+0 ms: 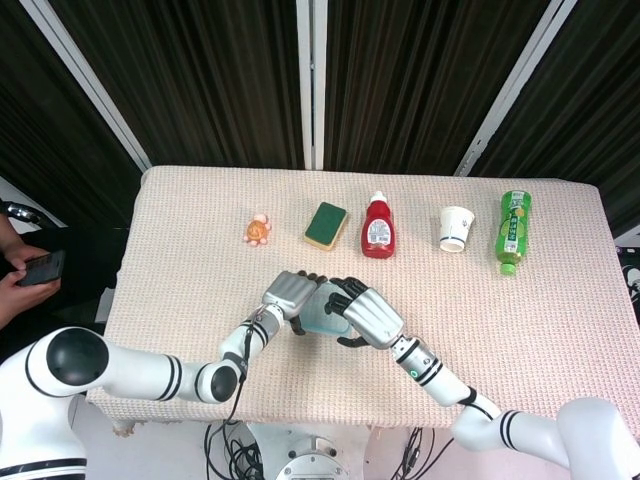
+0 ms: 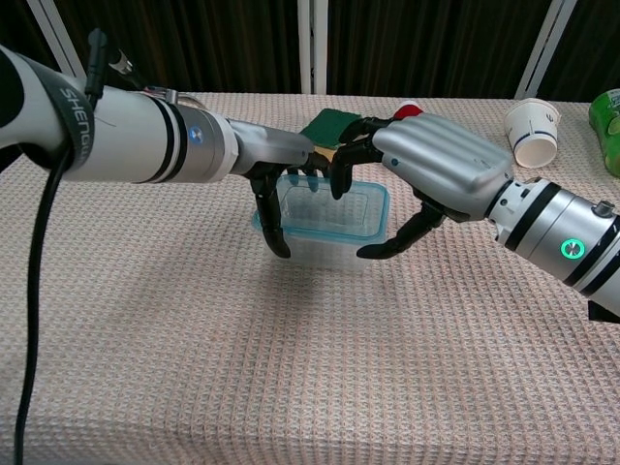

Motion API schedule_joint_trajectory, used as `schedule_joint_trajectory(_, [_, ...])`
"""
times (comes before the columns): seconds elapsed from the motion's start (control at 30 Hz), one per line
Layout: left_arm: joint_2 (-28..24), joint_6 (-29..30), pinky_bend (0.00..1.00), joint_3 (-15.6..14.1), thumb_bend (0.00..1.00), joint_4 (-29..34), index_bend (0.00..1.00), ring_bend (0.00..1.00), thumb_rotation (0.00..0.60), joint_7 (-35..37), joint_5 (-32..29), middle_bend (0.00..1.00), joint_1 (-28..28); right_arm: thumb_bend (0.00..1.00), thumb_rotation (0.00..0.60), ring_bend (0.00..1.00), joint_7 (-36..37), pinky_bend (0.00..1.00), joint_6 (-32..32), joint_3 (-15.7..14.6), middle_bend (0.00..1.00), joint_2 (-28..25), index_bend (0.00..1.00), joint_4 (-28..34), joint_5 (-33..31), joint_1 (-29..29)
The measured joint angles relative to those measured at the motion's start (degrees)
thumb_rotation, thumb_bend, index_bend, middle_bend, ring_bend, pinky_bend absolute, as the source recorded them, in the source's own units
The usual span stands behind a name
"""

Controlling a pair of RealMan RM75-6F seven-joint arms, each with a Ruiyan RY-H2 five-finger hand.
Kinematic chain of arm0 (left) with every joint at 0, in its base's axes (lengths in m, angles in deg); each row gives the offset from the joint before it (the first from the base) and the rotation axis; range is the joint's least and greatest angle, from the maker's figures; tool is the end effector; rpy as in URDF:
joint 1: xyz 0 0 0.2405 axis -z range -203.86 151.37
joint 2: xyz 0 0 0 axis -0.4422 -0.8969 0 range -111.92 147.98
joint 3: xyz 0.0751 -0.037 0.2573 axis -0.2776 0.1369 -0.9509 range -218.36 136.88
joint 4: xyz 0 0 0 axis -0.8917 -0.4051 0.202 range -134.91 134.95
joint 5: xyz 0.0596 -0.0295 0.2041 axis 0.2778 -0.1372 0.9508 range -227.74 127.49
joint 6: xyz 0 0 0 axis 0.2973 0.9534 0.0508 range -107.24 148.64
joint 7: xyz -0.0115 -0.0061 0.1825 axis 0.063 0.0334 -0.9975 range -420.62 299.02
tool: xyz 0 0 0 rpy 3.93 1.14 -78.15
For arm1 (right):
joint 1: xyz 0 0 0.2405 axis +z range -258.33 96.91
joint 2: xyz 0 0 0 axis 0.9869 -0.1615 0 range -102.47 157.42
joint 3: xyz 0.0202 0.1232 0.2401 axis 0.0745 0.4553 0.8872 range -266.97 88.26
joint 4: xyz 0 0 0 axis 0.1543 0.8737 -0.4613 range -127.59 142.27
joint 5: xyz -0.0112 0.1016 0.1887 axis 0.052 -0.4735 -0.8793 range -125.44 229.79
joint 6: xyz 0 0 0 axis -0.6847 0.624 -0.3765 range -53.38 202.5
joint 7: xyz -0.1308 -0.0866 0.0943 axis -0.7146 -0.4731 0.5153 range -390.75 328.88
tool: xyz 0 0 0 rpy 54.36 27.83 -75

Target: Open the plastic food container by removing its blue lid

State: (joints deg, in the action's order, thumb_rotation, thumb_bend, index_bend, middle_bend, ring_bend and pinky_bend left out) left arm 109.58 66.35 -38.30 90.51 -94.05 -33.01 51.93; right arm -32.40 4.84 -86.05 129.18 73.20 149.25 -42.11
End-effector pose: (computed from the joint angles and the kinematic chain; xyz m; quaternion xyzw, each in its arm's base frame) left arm -0.0265 0.3861 -0.1117 -0.8293 -0.4108 -0.2150 0.3118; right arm -0.1238 -0.3359 -0.0804 0.7721 -0.2428 0.4964 0.3139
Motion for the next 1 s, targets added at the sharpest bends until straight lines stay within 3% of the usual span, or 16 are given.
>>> schedule_joint_trajectory(0.57, [2.9, 3.1, 0.34, 0.2, 0.0, -1.4, 0.18, 0.18, 0.6, -1.3, 5.4, 0.3, -2.0, 0.09, 0.6, 0.19, 0.5, 0.28, -2.1, 0.2, 0.41, -1.4, 0.47, 1.6, 0.1, 0.0])
schedule_joint_trajectory(1.0, [0.6, -0.6, 0.32, 2.4, 0.0, 0.3, 0.17, 0.18, 0.6, 2.3, 6.3, 0.29, -3.7, 0.36, 0.6, 0.3, 1.9, 0.43, -5.5, 0.3, 0.47, 1.9, 0.54, -3.7, 1.0, -0.2])
